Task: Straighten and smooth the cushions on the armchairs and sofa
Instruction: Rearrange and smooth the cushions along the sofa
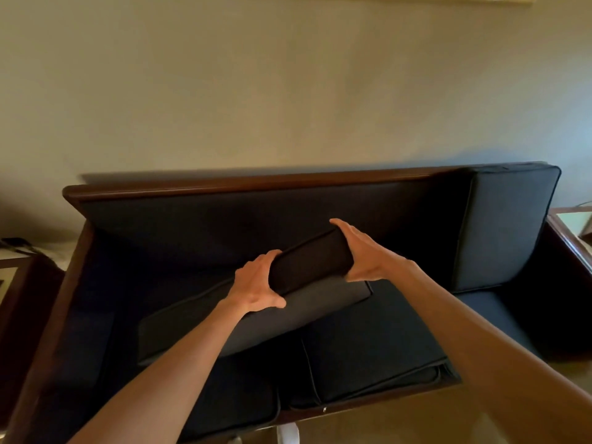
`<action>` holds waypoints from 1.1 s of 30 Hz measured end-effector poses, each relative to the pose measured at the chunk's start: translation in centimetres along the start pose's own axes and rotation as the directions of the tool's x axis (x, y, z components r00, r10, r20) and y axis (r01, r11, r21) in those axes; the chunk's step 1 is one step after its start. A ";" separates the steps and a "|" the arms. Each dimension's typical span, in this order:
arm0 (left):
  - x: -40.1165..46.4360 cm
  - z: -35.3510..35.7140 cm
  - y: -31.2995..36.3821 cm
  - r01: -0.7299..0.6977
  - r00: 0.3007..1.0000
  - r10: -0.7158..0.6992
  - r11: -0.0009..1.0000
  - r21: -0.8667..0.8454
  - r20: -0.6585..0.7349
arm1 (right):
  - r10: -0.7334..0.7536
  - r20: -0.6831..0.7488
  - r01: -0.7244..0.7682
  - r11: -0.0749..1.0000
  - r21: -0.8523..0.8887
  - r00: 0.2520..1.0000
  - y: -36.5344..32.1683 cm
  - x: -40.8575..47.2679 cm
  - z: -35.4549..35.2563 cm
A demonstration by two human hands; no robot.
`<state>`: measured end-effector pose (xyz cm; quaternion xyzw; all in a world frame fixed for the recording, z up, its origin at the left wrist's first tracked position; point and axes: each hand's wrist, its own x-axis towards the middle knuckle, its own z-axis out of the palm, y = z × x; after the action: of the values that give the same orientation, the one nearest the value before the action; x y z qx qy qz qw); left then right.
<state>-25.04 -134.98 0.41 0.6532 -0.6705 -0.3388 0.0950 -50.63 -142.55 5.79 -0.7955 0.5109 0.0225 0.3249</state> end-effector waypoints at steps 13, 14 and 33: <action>-1.0 2.3 -4.5 -0.009 0.984 0.033 0.990 0.139 -0.174 | -0.075 0.045 0.081 0.609 -0.789 0.996 -7.5 3.8 5.7; -1.3 2.2 -5.5 0.002 0.984 0.028 0.986 0.168 -0.176 | -0.073 0.052 0.086 0.617 -0.783 0.996 -7.5 4.1 5.5; -0.1 -12.3 -20.5 0.005 0.996 0.031 0.925 0.379 -0.088 | 0.001 0.073 0.047 0.759 -0.650 0.997 -18.5 13.9 6.7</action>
<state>-1.37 -137.25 -2.17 0.6698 -0.7224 -0.1719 0.0003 -26.66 -145.07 4.53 -0.8639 0.4498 0.2218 0.0464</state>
